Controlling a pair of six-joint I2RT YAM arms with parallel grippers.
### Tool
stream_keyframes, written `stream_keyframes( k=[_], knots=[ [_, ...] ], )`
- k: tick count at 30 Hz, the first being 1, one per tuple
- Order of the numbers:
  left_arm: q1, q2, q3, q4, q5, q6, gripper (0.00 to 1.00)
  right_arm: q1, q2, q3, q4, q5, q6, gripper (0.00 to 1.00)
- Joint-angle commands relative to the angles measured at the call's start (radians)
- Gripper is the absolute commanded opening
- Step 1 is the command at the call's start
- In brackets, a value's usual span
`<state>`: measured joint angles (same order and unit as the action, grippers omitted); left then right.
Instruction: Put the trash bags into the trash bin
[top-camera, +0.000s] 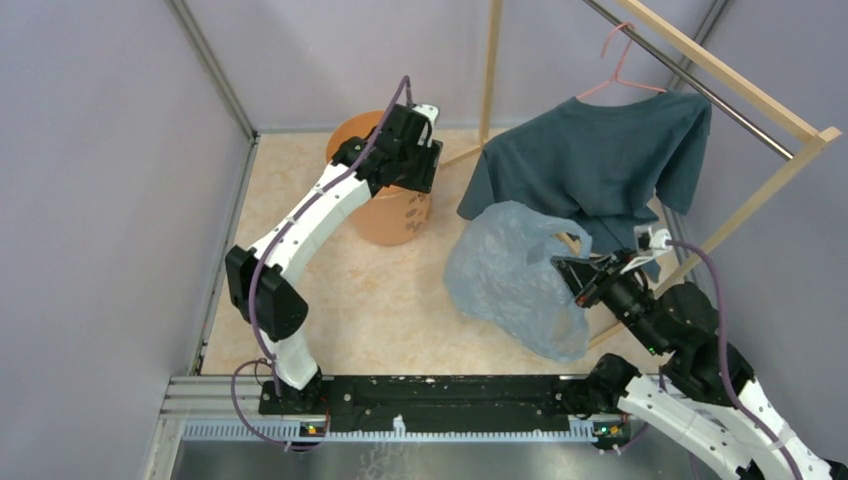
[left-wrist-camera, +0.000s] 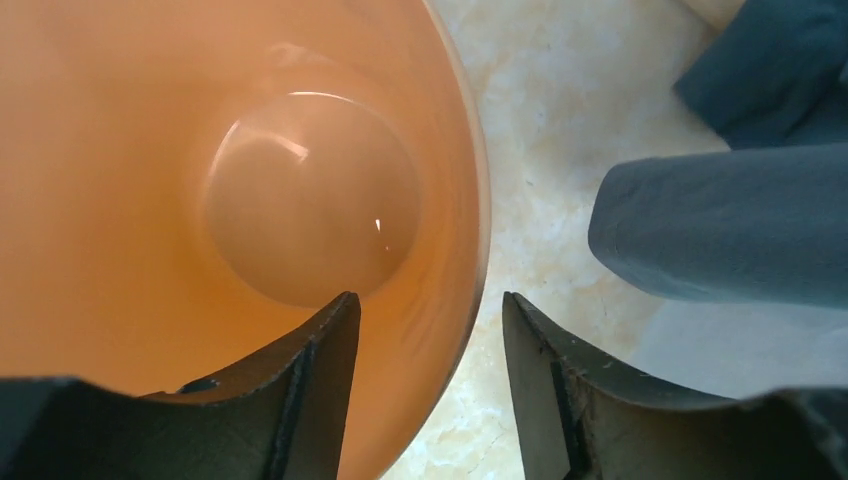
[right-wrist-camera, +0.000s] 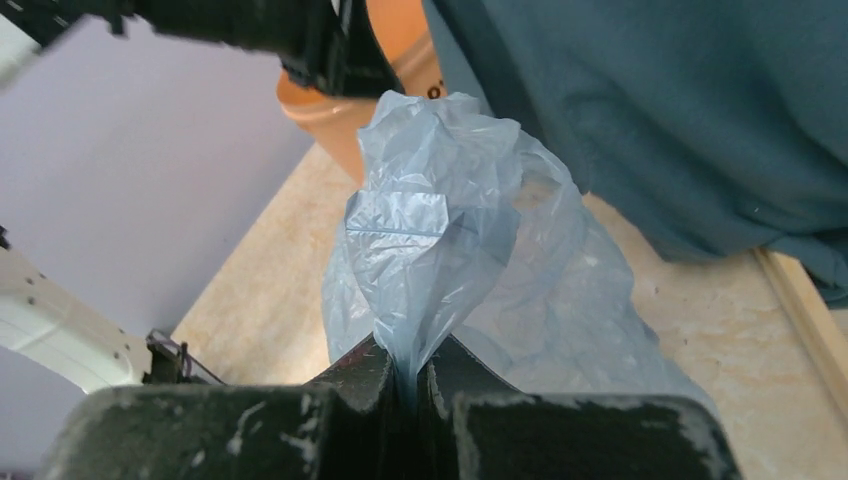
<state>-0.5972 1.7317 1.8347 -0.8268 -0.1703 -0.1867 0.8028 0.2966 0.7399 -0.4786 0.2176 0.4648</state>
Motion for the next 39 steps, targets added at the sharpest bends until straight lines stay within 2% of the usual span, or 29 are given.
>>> stream_keyframes(
  k=[1, 3, 9, 13, 16, 20, 23, 27, 31, 32, 33, 39],
  knots=[
    [-0.007, -0.019, 0.010, -0.005, 0.070, 0.082, 0.59, 0.001, -0.039, 0.083, -0.031, 0.076, -0.026, 0.00],
    [-0.010, -0.037, -0.027, 0.012, 0.077, 0.085, 0.53, 0.001, -0.048, 0.105, -0.044, 0.086, -0.028, 0.00],
    [-0.036, -0.059, -0.077, -0.022, 0.053, 0.076, 0.15, 0.001, -0.051, 0.135, -0.054, 0.087, -0.042, 0.00],
    [-0.049, -0.112, -0.126, -0.042, 0.119, 0.062, 0.03, 0.001, -0.046, 0.165, -0.052, 0.095, -0.083, 0.00],
    [-0.064, -0.181, -0.180, -0.070, 0.121, 0.028, 0.00, 0.001, -0.033, 0.196, -0.050, 0.106, -0.124, 0.00],
    [-0.092, -0.295, -0.254, -0.066, 0.217, -0.038, 0.00, 0.000, -0.012, 0.229, -0.038, 0.126, -0.181, 0.00],
    [-0.170, -0.351, -0.294, -0.030, 0.319, -0.060, 0.00, 0.001, 0.004, 0.238, -0.013, 0.140, -0.212, 0.00],
    [-0.340, -0.340, -0.284, -0.027, 0.232, -0.096, 0.00, 0.001, 0.032, 0.246, 0.021, 0.131, -0.234, 0.00],
    [-0.391, -0.303, -0.297, 0.004, 0.184, -0.146, 0.00, 0.001, 0.060, 0.255, 0.043, 0.105, -0.246, 0.00],
    [-0.394, -0.294, -0.300, 0.009, 0.187, -0.147, 0.07, 0.001, 0.066, 0.262, 0.042, 0.101, -0.248, 0.00],
    [-0.397, -0.284, -0.297, 0.011, 0.190, -0.148, 0.18, 0.001, 0.071, 0.270, 0.040, 0.098, -0.251, 0.00],
    [-0.410, -0.317, -0.289, 0.053, 0.250, -0.136, 0.59, 0.001, 0.097, 0.338, 0.035, 0.082, -0.280, 0.00]
  ],
)
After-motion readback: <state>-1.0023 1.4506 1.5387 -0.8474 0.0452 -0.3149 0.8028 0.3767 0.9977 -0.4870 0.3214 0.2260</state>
